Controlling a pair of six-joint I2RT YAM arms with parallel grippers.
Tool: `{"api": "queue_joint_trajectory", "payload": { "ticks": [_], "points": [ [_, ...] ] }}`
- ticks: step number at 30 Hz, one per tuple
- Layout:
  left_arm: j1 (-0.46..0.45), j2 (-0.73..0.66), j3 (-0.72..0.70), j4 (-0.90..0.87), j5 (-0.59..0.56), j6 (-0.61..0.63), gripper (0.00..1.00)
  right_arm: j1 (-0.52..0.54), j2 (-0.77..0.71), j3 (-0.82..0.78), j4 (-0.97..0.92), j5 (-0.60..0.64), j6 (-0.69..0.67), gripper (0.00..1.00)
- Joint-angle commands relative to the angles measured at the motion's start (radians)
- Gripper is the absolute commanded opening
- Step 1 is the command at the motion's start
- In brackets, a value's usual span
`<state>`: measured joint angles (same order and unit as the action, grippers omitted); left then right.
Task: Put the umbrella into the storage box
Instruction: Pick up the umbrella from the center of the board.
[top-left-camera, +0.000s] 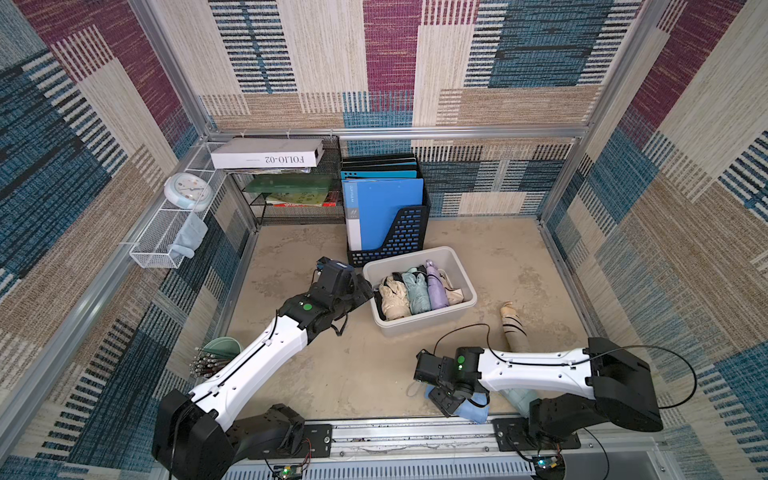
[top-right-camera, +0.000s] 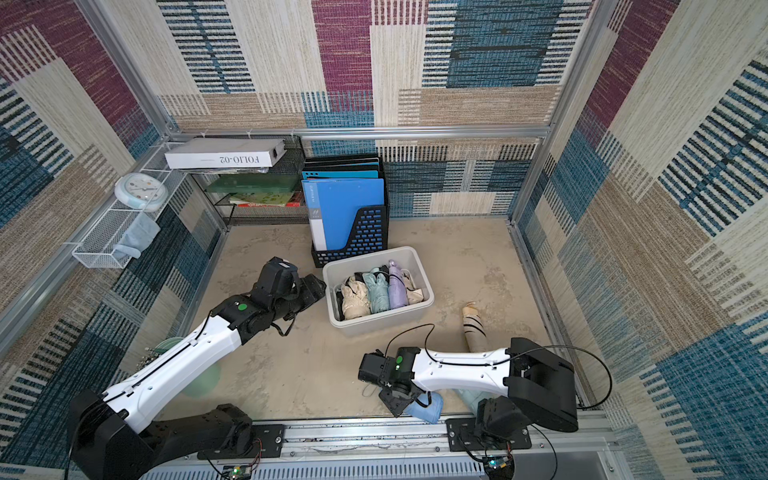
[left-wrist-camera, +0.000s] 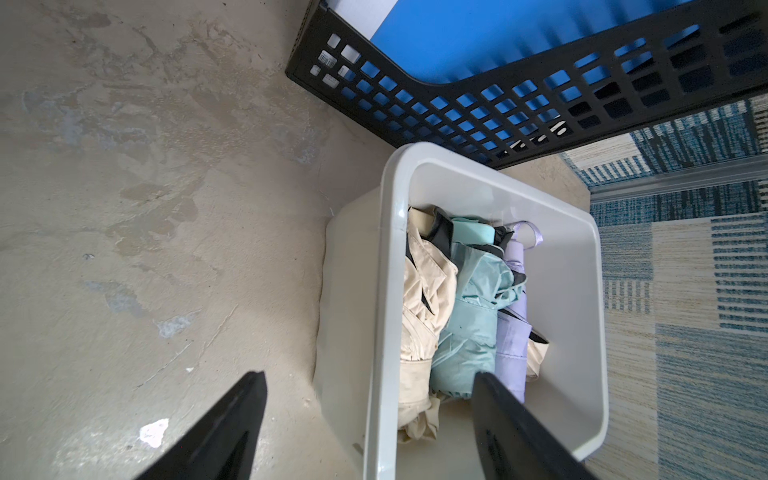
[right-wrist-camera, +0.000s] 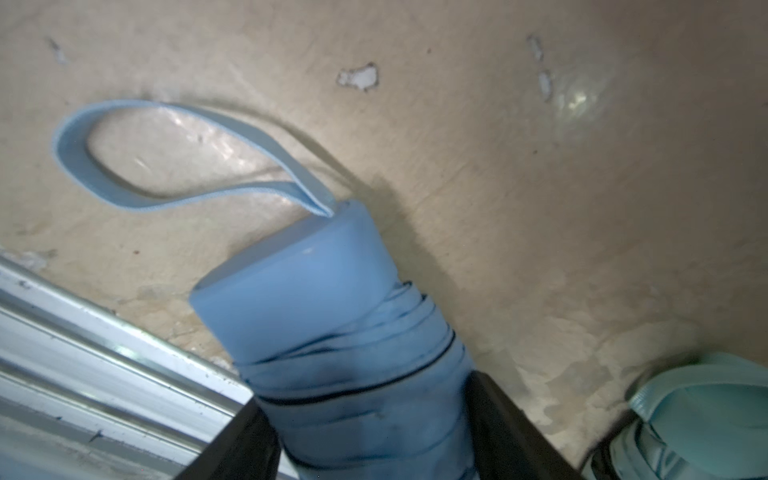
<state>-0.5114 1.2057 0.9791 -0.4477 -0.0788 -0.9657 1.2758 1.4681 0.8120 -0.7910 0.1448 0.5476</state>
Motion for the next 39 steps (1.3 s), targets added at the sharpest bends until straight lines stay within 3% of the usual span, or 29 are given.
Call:
{"api": "queue_joint_trajectory", "payload": {
  "ticks": [1, 10, 16, 21, 26, 32, 39],
  "points": [
    [0.005, -0.008, -0.005, 0.009, 0.001, -0.004, 0.81, 0.003, 0.021, 0.017, 0.057, 0.024, 0.025, 0.67],
    [0.011, -0.018, -0.011, -0.001, -0.001, -0.008, 0.81, 0.002, 0.115, 0.116, 0.18, 0.04, 0.0, 0.65],
    [0.02, -0.027, -0.02, 0.003, 0.004, -0.008, 0.81, 0.002, 0.05, 0.086, 0.204, -0.02, -0.074, 0.84],
    [0.026, -0.023, -0.025, 0.016, 0.018, -0.011, 0.81, 0.002, -0.007, 0.061, 0.091, -0.075, -0.127, 0.9],
    [0.031, -0.02, -0.033, 0.032, 0.03, -0.017, 0.81, 0.002, -0.024, 0.038, 0.06, -0.103, -0.129, 0.91],
    [0.034, -0.031, -0.045, 0.034, 0.03, -0.022, 0.81, 0.004, 0.061, 0.066, 0.074, -0.087, -0.163, 0.9],
    [0.04, -0.043, -0.051, 0.026, 0.027, -0.019, 0.81, 0.01, 0.122, 0.084, 0.097, -0.068, -0.176, 0.8]
  ]
}}
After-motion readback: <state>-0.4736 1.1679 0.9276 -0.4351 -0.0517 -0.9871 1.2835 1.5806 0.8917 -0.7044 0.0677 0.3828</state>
